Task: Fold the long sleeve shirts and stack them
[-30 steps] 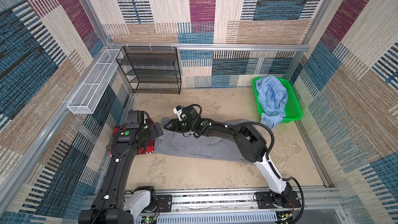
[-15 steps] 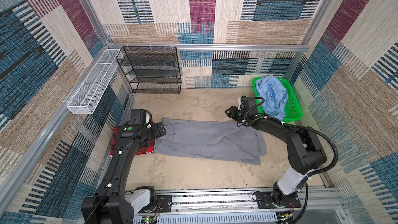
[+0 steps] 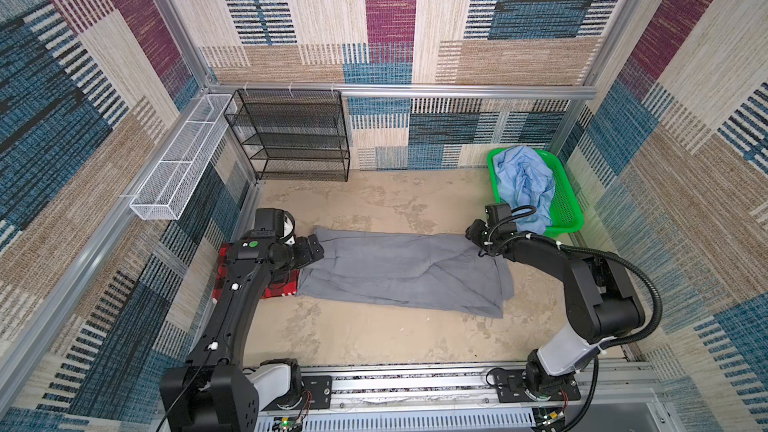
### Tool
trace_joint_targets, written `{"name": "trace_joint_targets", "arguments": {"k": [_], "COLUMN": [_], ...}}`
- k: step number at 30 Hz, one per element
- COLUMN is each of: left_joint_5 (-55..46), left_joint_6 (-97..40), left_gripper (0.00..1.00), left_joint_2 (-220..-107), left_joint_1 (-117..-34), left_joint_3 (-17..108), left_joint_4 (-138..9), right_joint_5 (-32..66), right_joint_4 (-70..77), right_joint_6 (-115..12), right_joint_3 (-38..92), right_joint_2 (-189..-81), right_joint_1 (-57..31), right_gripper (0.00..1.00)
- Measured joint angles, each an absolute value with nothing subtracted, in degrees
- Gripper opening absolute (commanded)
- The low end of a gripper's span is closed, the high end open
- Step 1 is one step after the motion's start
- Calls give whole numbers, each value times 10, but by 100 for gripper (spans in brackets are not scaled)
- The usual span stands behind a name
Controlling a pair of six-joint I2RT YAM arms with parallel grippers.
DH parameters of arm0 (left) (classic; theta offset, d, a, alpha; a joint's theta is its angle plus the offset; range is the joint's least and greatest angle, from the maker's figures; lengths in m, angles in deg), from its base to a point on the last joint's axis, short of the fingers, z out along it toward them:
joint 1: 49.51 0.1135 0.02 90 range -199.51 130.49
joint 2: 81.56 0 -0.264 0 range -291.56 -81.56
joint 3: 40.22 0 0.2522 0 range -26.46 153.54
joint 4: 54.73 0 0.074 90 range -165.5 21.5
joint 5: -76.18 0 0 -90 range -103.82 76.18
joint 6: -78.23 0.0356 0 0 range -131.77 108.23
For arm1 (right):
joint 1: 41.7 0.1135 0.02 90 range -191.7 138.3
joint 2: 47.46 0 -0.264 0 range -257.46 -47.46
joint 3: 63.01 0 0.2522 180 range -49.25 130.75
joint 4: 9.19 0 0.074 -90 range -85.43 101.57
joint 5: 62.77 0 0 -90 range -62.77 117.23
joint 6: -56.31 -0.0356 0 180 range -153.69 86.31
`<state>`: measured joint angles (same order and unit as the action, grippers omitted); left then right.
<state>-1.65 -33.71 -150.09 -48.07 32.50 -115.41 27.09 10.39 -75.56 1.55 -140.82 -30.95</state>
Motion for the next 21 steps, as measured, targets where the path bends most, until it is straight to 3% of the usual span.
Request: {"name": "trace_joint_targets", "arguments": {"k": [21], "left_joint_5": [-15], "left_joint_6": [-337], "left_gripper": [97], "left_joint_2": [-1502], "left_joint_1": [-481], "left_joint_3": [325], "left_joint_4": [-1154], "right_joint_5": [242], "right_joint_4": [83], "right_joint_6": [-787], "right_joint_3": [-8], "right_joint_2": [-1432], "right_joint_1": [-312], "right_gripper": [50]}}
